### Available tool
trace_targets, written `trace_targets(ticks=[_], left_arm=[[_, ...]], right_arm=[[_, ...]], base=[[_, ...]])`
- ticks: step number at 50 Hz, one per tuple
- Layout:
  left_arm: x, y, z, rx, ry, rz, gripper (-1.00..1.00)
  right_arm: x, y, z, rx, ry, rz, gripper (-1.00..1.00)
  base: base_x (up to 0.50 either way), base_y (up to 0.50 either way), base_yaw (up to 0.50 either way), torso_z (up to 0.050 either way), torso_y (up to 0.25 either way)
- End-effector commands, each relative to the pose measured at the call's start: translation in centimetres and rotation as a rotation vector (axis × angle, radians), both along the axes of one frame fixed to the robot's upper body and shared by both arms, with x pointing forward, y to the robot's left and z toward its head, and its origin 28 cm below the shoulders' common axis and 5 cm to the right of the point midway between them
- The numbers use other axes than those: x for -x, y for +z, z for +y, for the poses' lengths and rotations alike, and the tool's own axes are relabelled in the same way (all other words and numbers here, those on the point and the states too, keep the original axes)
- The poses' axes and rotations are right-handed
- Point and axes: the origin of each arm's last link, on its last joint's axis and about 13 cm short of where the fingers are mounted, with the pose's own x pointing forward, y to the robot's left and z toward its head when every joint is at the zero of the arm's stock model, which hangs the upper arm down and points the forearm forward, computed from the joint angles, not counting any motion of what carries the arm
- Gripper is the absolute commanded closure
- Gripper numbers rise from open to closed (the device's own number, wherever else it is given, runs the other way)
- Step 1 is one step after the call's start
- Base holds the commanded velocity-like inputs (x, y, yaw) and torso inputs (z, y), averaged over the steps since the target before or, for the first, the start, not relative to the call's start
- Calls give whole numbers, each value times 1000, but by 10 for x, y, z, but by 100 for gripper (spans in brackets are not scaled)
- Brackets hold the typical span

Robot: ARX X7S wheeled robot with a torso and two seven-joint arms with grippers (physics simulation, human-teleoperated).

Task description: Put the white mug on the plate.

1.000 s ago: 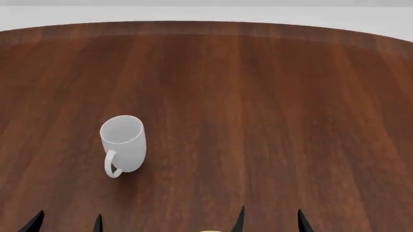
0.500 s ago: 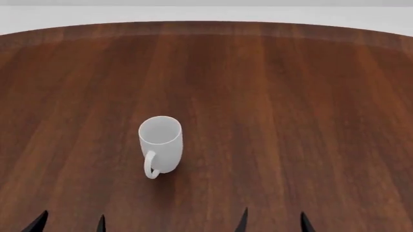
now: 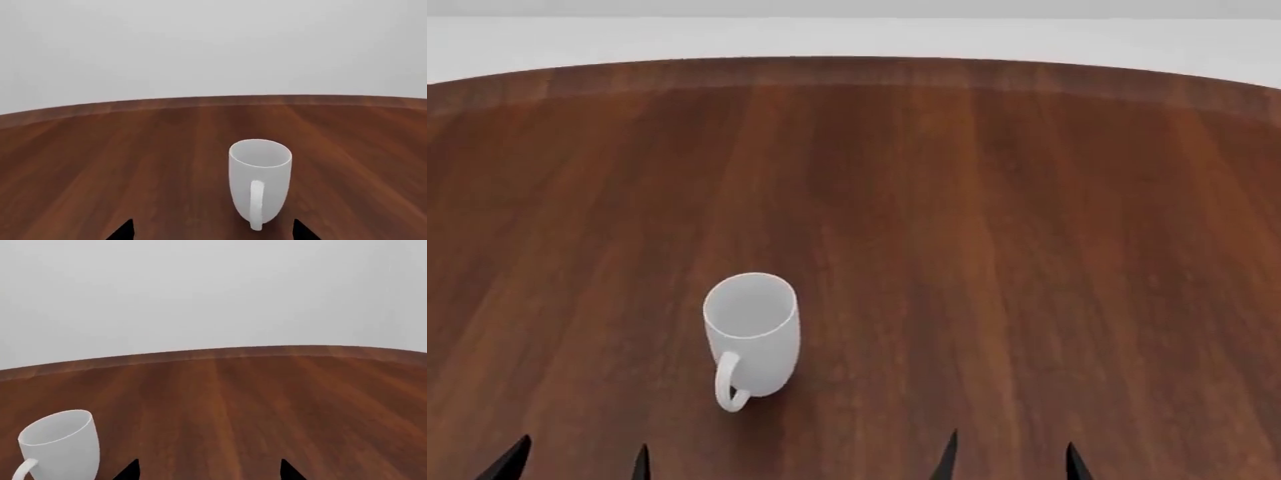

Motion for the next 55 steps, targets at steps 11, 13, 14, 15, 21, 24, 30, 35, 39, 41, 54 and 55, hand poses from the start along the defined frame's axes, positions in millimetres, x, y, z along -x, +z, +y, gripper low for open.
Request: trace_targets(ticks=[11,13,14,15,21,24,30,35,39,41,54,55], left_arm=[[3,4,0,-7,0,-7,-100],[3,5,-1,-10,-3,-6,-100],[3,5,-1,-12,-3,-6,-100],[3,8,-1,-17,-5,-8,-100],[2,31,4,-39,16,-60,-100],[1,50,5,-62,17,-94,-100],[-5,98,10,-117,20,-169,-100],[-10,147,12,-189,4,-258,-100],[-10,174,12,-175,-23,-299,-100],[-10,188,13,-165,-19,-326,-100],[-17,213,17,-99,-47,-432,-100],[-18,213,17,-111,-37,-434,-100]], right_arm=[[3,0,-2,-3,-2,-9,-100],[2,0,-2,-6,-3,-5,-100],[1,1,-2,-2,-4,-3,-100],[0,2,-2,2,-3,-1,-100],[-8,19,-4,-12,-4,-16,-100],[-9,41,-6,31,-14,-83,-100],[-20,92,-17,75,-64,-162,-100],[-22,153,-31,-70,10,-191,-100],[-14,184,-35,-40,-7,-260,-100],[-9,197,-37,-26,-8,-281,-100],[-4,227,-44,-16,-4,-286,-100],[-5,227,-45,-14,-14,-287,-100]], base=[[98,0,0,0,1],[0,0,0,0,0],[0,0,0,0,0],[0,0,0,0,0],[0,0,0,0,0],[0,0,0,0,0],[0,0,0,0,0],[0,0,0,0,0],[0,0,0,0,0],[0,0,0,0,0],[0,0,0,0,0],[0,0,0,0,0]])
